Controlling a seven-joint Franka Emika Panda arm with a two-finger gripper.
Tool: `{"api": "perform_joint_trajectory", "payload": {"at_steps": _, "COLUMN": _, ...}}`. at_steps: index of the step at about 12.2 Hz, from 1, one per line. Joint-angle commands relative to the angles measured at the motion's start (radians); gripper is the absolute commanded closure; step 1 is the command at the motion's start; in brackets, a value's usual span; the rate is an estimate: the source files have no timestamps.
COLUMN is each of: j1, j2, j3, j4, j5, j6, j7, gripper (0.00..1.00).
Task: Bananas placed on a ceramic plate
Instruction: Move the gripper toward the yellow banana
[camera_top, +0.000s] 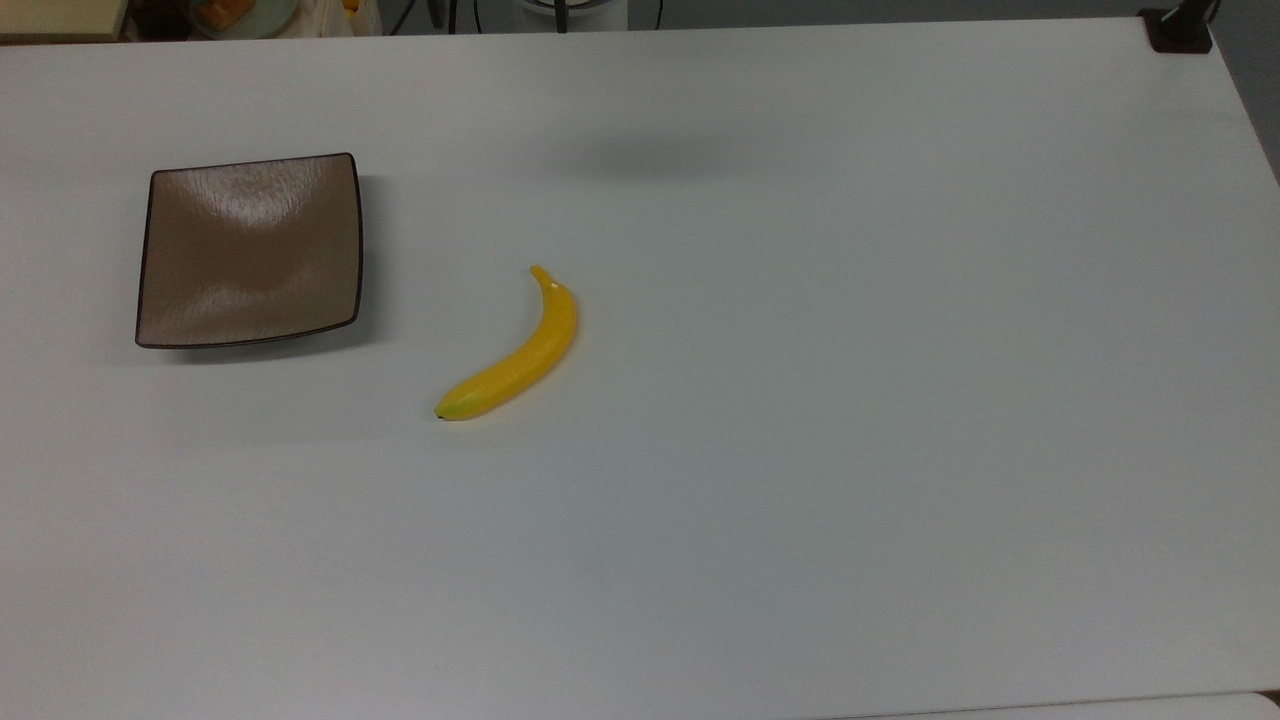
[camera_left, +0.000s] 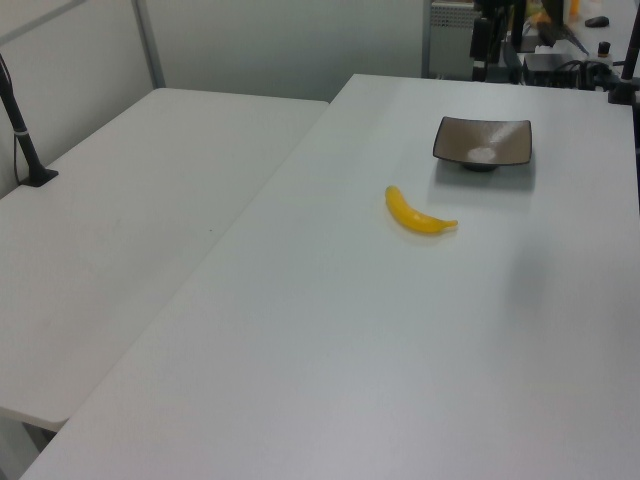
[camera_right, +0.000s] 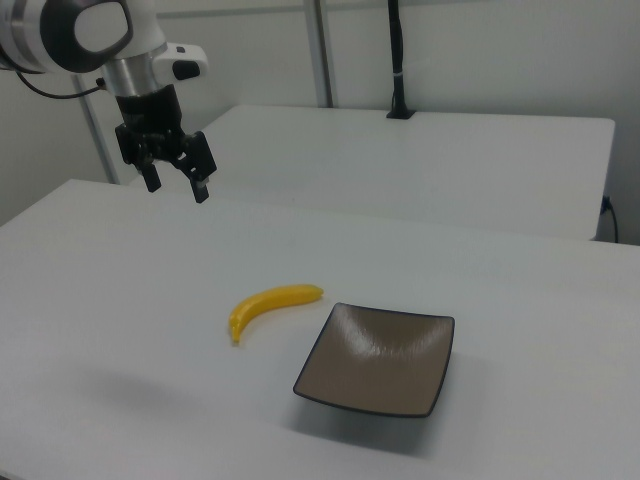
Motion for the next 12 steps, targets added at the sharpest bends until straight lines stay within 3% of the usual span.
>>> {"api": "perform_joint_trajectory", "payload": {"at_steps": 1, "j1": 0.04, "j2": -0.012, "j3": -0.003, "j4": -0.022, "j5": -0.015, "j6": 0.024, "j7": 0.001, "gripper": 0.0}}
{"api": "perform_joint_trajectory", "payload": {"at_steps": 4, "j1": 0.063, "j2": 0.046, "j3": -0.011, "j4": 0.039, "j5": -0.024, "j6": 0.029, "j7": 0.002, "gripper": 0.0}}
{"api": "perform_joint_trajectory", "payload": {"at_steps": 9, "j1": 0.076, "j2": 0.264, "j3": -0.02, "j4": 0.227, "j5": -0.03, "j6": 0.034, "j7": 0.09, "gripper": 0.0}}
{"api": "perform_joint_trajectory", "payload": {"at_steps": 12, "j1": 0.076, "j2": 0.355, "j3": -0.018, "j4": 0.231, "j5": -0.032, "j6": 0.131, "j7": 0.088, "gripper": 0.0}}
